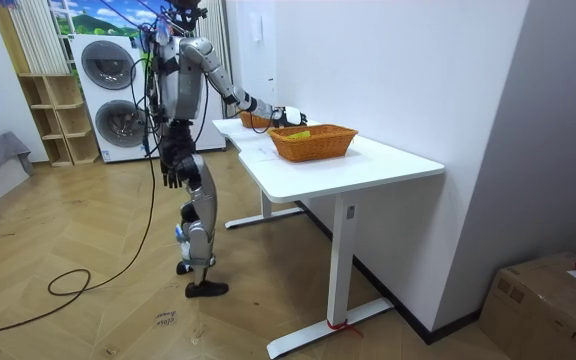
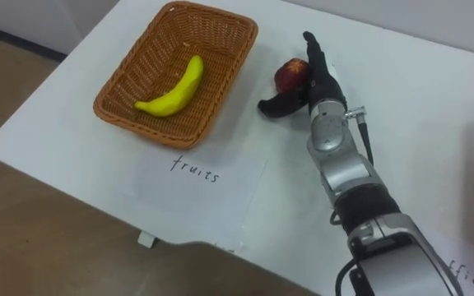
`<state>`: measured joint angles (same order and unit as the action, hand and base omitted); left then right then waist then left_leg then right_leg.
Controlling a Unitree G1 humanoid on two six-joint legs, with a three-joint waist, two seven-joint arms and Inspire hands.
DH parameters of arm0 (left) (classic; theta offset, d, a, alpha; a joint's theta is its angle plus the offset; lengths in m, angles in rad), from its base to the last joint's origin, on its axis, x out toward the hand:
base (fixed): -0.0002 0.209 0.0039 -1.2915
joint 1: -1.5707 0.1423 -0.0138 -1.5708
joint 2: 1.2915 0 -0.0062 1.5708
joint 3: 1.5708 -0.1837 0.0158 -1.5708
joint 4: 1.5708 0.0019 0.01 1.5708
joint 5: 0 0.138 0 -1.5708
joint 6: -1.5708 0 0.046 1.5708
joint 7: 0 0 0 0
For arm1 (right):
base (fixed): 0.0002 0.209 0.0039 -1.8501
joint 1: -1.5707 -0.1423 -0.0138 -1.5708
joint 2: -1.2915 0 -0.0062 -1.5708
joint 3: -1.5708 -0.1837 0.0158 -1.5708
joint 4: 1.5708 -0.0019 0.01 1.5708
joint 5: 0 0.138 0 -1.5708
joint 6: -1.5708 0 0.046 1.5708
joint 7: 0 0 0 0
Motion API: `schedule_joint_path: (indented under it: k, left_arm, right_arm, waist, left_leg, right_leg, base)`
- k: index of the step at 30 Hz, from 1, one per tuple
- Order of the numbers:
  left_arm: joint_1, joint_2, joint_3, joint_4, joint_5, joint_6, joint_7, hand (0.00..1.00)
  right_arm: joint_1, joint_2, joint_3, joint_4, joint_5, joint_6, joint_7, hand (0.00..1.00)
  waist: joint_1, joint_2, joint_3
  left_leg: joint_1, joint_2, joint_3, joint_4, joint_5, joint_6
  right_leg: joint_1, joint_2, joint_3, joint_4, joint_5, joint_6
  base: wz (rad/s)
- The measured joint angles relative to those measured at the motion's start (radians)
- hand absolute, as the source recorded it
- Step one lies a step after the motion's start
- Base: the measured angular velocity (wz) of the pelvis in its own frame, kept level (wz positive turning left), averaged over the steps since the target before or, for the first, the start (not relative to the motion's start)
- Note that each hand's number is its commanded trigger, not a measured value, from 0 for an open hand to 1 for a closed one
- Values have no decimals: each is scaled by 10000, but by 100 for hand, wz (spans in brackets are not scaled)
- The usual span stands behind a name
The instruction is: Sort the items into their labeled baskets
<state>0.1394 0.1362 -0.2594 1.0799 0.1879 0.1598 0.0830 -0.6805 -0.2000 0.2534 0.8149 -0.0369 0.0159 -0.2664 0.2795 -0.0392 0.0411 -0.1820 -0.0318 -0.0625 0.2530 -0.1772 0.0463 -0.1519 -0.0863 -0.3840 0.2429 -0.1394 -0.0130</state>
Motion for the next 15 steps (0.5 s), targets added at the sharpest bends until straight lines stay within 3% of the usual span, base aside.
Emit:
schedule_joint_path:
  k: [15]
  left_arm:
    - [-158,36,101,-21,16,-20,11,0]
  right_arm:
    - [-172,-547,-5,112,-788,-28,388,100]
  waist:
    - [31,-64,-41]
  left_leg:
    - [-4,6,16,3,1,-2]
  right_leg:
    - [18,18,-11,-54,3,-4]
  base:
    - [0]
